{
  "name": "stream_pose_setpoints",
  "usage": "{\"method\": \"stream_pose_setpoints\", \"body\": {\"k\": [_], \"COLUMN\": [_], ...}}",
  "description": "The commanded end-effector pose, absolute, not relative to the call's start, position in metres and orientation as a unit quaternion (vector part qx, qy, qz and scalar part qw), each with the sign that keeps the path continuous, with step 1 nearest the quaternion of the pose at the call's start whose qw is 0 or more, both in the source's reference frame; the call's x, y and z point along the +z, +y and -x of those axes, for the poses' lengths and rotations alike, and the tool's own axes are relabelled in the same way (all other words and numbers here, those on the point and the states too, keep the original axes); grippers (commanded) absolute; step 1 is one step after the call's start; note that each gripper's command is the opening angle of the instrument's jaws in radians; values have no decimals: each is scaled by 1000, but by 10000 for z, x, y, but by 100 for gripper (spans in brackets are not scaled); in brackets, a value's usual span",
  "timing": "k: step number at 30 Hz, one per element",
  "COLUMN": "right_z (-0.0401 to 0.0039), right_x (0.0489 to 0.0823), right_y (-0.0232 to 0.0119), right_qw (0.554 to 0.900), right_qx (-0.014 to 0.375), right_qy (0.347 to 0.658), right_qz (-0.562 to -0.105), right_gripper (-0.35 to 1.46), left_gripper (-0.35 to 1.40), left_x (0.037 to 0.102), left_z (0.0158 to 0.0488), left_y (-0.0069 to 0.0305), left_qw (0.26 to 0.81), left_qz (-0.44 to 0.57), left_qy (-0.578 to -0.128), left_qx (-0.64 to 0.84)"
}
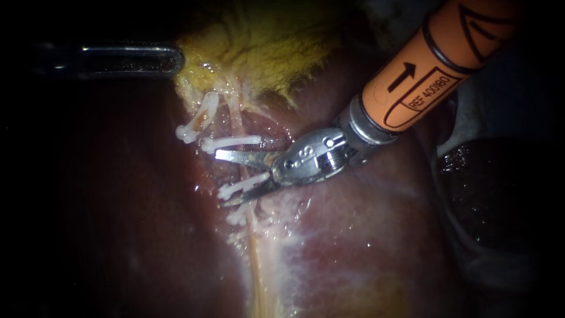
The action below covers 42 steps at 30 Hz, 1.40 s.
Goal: Go to the cutting position right tube
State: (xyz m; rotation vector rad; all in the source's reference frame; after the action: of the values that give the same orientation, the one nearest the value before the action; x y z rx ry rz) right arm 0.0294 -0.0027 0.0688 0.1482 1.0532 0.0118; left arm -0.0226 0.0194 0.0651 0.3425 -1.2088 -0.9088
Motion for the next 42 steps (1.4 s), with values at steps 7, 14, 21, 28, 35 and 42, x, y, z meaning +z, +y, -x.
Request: {"method": "stream_pose_setpoints", "body": {"k": [7, 14, 21, 28, 35, 42], "right_z": [-277, -244, -228, -231, -231, -233], "right_x": [675, 658, 658, 664, 669, 671], "right_y": [-14, 4, 6, 10, 13, 11], "right_qw": [860, 857, 855, 832, 814, 802], "right_qx": [22, 46, 94, 142, 186, 207], "right_qy": [503, 501, 484, 479, 459, 433], "right_qz": [-87, -109, -160, -241, -303, -356], "right_gripper": [121, 125, 128, 128, 119, 114], "left_gripper": [-35, -35, -35, -35, -35, -35], "left_x": [651, 651, 651, 650, 649, 649], "left_z": [226, 226, 226, 227, 226, 226], "left_y": [194, 194, 194, 194, 193, 193], "left_qw": [714, 714, 714, 714, 714, 714], "left_qz": [-155, -155, -155, -154, -154, -154], "left_qy": [-546, -546, -546, -546, -545, -545], "left_qx": [-410, -410, -410, -410, -410, -411]}}
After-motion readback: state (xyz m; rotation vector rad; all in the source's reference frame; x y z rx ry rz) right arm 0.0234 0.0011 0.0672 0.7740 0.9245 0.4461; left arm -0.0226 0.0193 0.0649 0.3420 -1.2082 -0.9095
